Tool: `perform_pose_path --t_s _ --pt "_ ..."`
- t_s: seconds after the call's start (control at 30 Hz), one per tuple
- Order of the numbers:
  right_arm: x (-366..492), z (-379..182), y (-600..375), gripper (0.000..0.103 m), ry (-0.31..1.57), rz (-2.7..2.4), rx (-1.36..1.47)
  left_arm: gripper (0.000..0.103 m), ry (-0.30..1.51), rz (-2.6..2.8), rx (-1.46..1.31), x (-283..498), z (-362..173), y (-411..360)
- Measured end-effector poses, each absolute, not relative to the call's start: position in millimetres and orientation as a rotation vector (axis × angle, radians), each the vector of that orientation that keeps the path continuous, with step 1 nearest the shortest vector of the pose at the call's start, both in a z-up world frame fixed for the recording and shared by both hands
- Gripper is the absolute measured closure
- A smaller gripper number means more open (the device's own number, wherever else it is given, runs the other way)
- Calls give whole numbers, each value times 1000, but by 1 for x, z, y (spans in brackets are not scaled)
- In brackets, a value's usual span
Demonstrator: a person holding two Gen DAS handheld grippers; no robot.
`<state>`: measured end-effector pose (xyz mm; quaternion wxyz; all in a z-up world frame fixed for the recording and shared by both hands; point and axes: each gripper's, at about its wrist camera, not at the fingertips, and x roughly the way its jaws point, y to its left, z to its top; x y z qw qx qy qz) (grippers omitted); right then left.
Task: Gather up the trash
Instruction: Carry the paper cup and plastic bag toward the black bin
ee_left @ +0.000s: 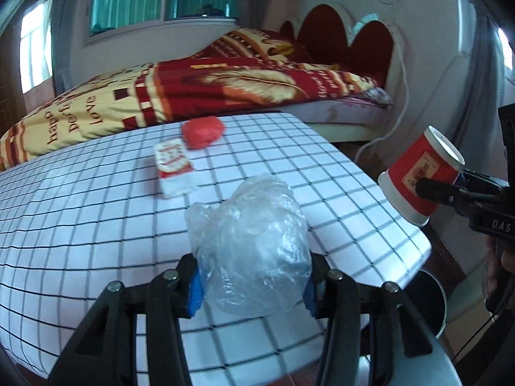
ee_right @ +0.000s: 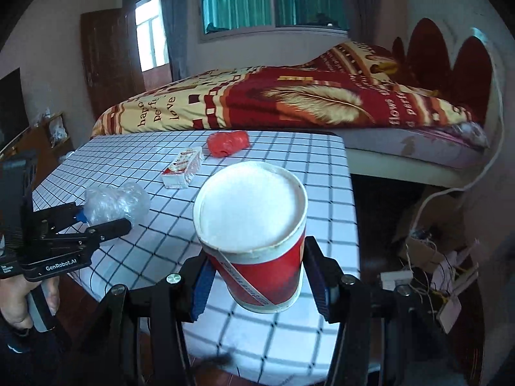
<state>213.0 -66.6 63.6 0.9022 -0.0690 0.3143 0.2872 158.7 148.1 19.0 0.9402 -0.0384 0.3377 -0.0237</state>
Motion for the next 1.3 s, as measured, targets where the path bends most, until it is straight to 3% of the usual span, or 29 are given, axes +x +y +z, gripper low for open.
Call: perform_pose_path --t_s 1.3 --pt "140 23 -290 48 729 270 28 54 742 -427 83 150 -3 -67"
